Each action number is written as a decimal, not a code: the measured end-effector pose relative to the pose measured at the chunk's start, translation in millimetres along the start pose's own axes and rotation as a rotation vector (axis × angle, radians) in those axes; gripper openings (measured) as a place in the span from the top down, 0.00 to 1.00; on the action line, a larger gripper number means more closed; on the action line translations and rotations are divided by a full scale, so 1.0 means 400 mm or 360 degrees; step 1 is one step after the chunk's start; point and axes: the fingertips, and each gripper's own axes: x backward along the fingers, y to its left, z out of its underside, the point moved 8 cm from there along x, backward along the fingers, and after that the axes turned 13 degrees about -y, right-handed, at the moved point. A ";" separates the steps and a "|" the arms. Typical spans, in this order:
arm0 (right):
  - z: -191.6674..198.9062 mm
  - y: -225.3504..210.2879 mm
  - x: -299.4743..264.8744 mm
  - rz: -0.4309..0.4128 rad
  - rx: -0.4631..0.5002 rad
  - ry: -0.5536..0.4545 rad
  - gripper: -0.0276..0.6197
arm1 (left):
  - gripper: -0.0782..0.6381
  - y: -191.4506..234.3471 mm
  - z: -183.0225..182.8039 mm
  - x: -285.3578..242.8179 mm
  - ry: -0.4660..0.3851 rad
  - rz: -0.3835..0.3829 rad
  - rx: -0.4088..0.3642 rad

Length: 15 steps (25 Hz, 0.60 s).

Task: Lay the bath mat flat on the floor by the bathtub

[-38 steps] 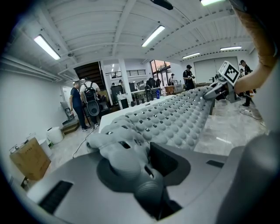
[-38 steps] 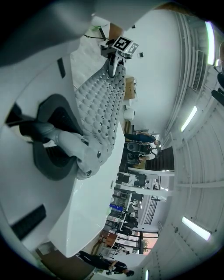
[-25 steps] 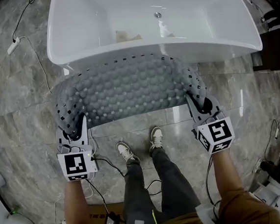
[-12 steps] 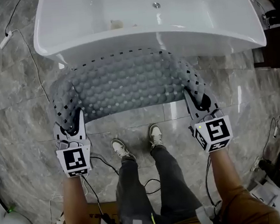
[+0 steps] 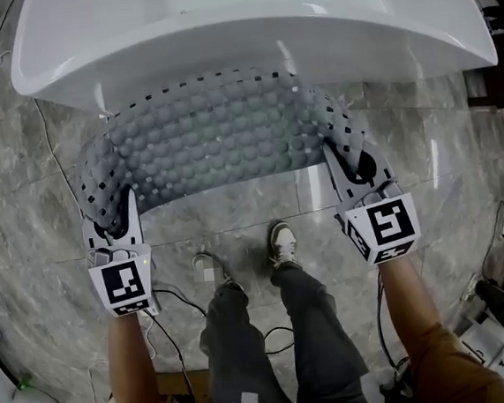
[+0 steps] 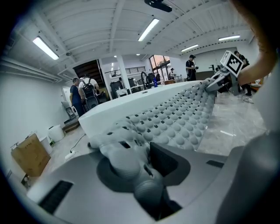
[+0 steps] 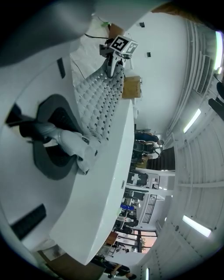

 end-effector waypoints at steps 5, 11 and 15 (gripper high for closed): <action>-0.143 0.035 0.024 -0.0028 -0.0105 -0.0023 0.88 | 0.74 0.109 -0.168 0.084 0.0078 0.0050 -0.0118; -0.134 0.021 0.021 -0.0102 -0.0120 -0.0086 0.88 | 0.74 0.116 -0.194 0.078 0.0112 0.0044 -0.0198; -0.119 0.016 0.020 -0.0137 -0.0113 -0.0146 0.88 | 0.74 0.114 -0.191 0.075 0.0130 0.0059 -0.0230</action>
